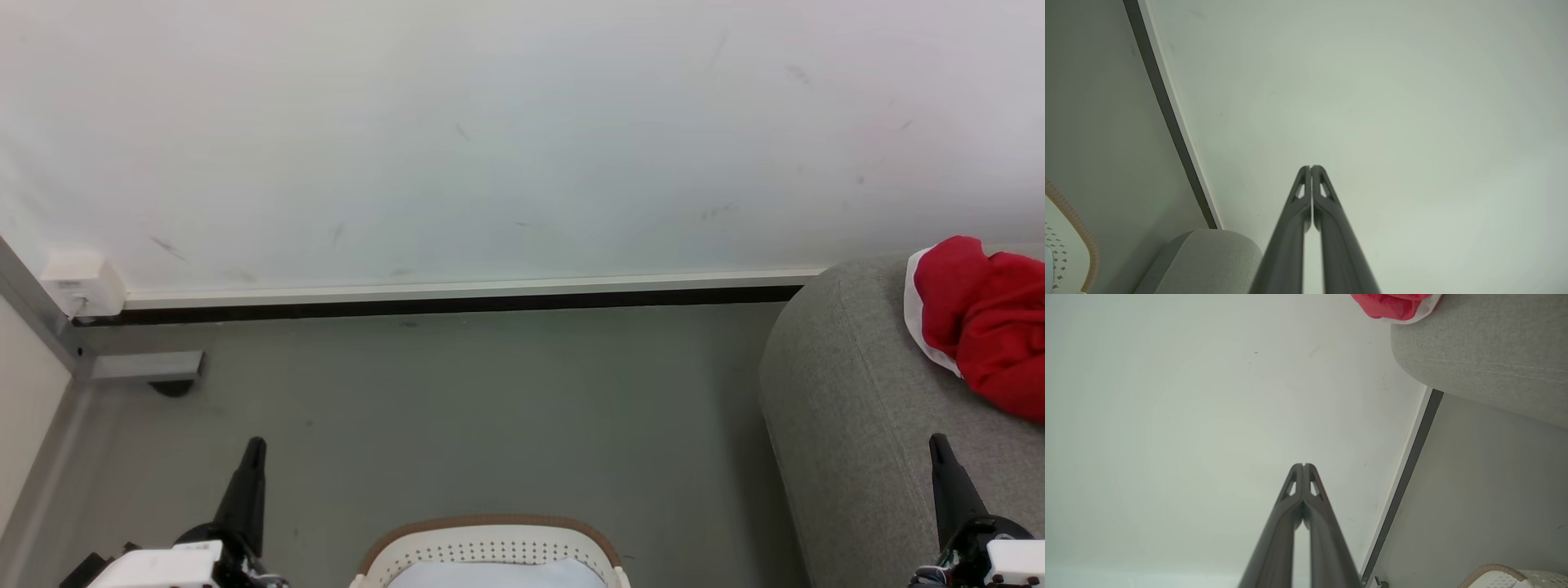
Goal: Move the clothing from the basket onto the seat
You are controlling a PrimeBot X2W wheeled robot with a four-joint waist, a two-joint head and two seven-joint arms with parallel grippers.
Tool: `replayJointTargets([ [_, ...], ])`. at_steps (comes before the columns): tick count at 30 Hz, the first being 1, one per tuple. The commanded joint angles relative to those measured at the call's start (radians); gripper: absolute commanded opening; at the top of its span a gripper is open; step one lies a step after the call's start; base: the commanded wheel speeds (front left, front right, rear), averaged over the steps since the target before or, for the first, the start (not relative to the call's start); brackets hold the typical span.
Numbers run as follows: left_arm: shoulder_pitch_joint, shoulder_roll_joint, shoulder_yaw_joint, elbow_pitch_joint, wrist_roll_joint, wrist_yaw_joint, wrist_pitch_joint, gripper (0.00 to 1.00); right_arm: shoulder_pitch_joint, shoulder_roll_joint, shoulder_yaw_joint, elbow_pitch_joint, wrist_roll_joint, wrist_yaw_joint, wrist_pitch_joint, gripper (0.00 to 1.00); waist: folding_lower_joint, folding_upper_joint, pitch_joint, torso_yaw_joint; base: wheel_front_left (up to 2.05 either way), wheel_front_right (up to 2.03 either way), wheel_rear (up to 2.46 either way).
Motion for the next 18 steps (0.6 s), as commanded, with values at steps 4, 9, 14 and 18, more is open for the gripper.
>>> replayJointTargets([
  [4,-0.009,0.002,0.002,0.0,-0.014,-0.004,0.004,0.0,-0.011,0.001,-0.003,0.001,-0.005,-0.002,0.004,0.0,-0.0001,0.0,0.0,0.0,0.0,0.0,0.0],
  [9,-0.009,0.002,0.002,0.0,-0.014,-0.004,0.004,0.0,-0.011,0.002,-0.004,0.001,-0.005,-0.002,0.005,0.0,-0.0001,0.0,0.0,0.0,0.0,0.0,0.0],
  [14,-0.009,0.002,0.002,0.0,-0.014,-0.004,0.004,0.0,-0.011,0.002,-0.005,0.001,-0.005,-0.002,0.005,0.0,-0.0001,0.0,0.0,0.0,0.0,0.0,0.0],
  [18,-0.009,0.002,0.002,0.0,-0.014,-0.004,0.004,0.0,-0.012,0.003,-0.006,0.001,-0.006,-0.002,0.006,0.0,-0.0001,0.0,0.0,0.0,0.0,0.0,0.0],
])
